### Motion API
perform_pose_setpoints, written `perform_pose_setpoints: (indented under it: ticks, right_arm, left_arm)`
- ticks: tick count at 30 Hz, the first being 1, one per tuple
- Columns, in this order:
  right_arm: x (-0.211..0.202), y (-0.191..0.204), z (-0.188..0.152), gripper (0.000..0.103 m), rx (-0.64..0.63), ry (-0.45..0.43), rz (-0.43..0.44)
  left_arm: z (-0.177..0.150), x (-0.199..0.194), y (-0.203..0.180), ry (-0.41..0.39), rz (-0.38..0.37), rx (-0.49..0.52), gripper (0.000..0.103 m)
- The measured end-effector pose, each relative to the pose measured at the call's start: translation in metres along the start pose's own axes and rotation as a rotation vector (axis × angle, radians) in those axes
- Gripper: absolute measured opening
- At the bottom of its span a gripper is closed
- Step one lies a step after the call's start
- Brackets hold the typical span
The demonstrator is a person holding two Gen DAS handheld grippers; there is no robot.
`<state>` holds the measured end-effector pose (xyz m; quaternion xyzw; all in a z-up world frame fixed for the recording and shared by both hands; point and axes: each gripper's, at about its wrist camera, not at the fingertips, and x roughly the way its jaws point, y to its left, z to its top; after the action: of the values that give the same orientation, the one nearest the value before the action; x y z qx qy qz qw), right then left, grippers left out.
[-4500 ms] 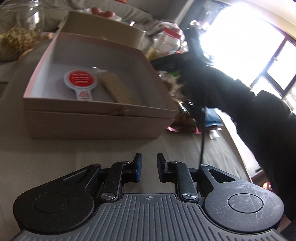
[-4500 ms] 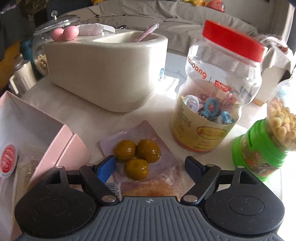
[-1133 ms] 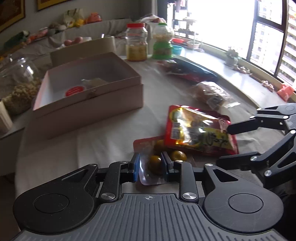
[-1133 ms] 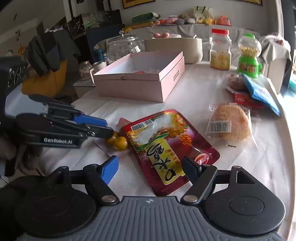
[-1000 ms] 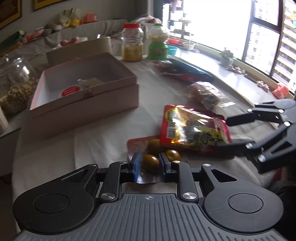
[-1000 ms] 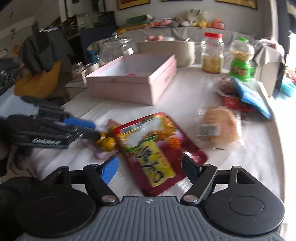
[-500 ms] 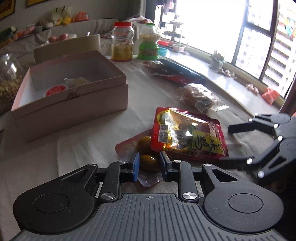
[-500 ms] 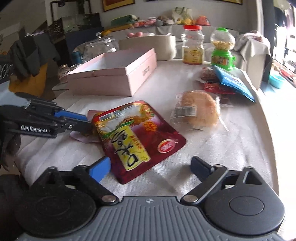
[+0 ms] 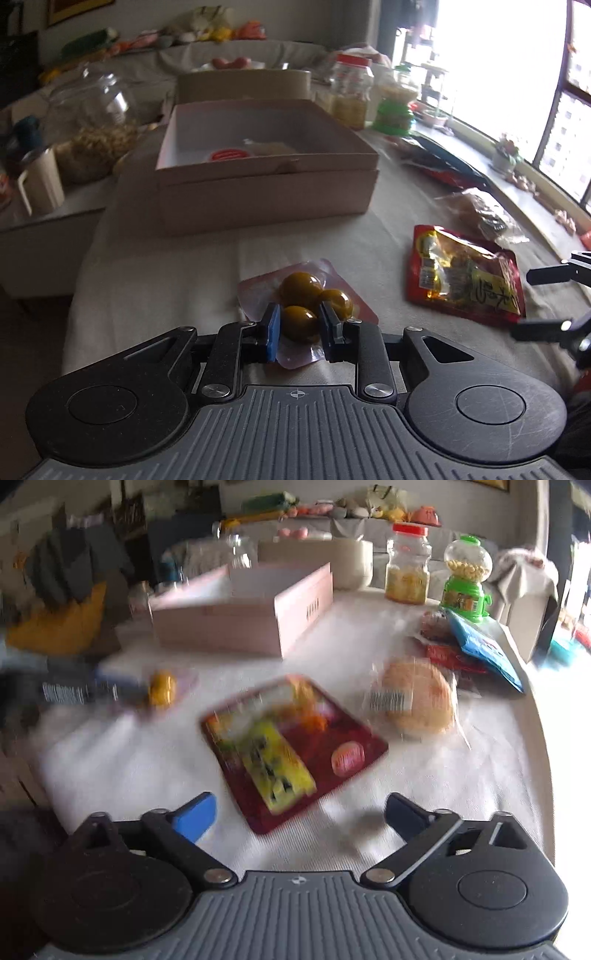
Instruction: Organize snacks
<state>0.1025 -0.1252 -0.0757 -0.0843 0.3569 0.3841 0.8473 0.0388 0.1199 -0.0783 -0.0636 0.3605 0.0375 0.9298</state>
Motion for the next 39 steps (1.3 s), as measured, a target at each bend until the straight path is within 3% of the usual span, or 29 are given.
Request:
perform_pose_setpoints:
  ticks: [2, 6, 9, 12, 13, 18, 22, 26, 29, 32, 36, 39]
  right_arm:
    - [-0.004, -0.003, 0.013, 0.097, 0.022, -0.048, 0.023]
    - [0.012, 0.001, 0.030, 0.097, 0.023, -0.049, -0.080]
    - [0.026, 0.004, 0.031, 0.097, 0.073, 0.053, 0.043]
    - [0.019, 0.021, 0.027, 0.097, 0.021, 0.077, 0.207]
    - [0.014, 0.028, 0.026, 0.096, -0.015, 0.065, 0.217]
    - [0.006, 0.053, 0.028, 0.096, -0.218, -0.019, 0.030]
    - [0.015, 0.054, 0.040, 0.096, -0.297, -0.030, 0.054]
    - [0.039, 0.029, 0.061, 0.096, -0.163, 0.003, 0.118]
    - [0.061, -0.003, 0.069, 0.096, 0.044, 0.118, 0.138]
    - [0.052, -0.009, 0.057, 0.096, 0.084, 0.134, 0.186]
    - [0.031, 0.020, 0.037, 0.096, -0.066, 0.193, 0.263]
    - [0.017, 0.049, 0.029, 0.096, -0.254, 0.168, 0.153]
  left_arm:
    - [0.000, 0.000, 0.002, 0.001, 0.000, -0.031, 0.027]
    - [0.000, 0.001, -0.008, -0.002, 0.042, -0.003, 0.028]
    - [0.000, 0.000, -0.005, 0.007, 0.028, -0.019, 0.028]
    - [0.000, 0.000, 0.007, 0.016, -0.015, -0.096, 0.028]
    - [0.000, 0.000, 0.010, 0.016, -0.026, -0.112, 0.028]
    - [-0.003, 0.000, 0.006, 0.005, -0.014, -0.091, 0.028]
    - [-0.005, 0.000, 0.004, -0.008, -0.011, -0.077, 0.028]
    - [-0.007, -0.001, 0.004, -0.014, -0.013, -0.078, 0.028]
    - [-0.007, -0.001, 0.004, -0.017, -0.012, -0.072, 0.028]
    - [-0.008, -0.001, 0.004, -0.021, -0.016, -0.076, 0.028]
    - [-0.008, -0.001, 0.003, -0.024, -0.018, -0.077, 0.028]
    - [-0.009, -0.001, 0.002, -0.027, -0.012, -0.072, 0.028]
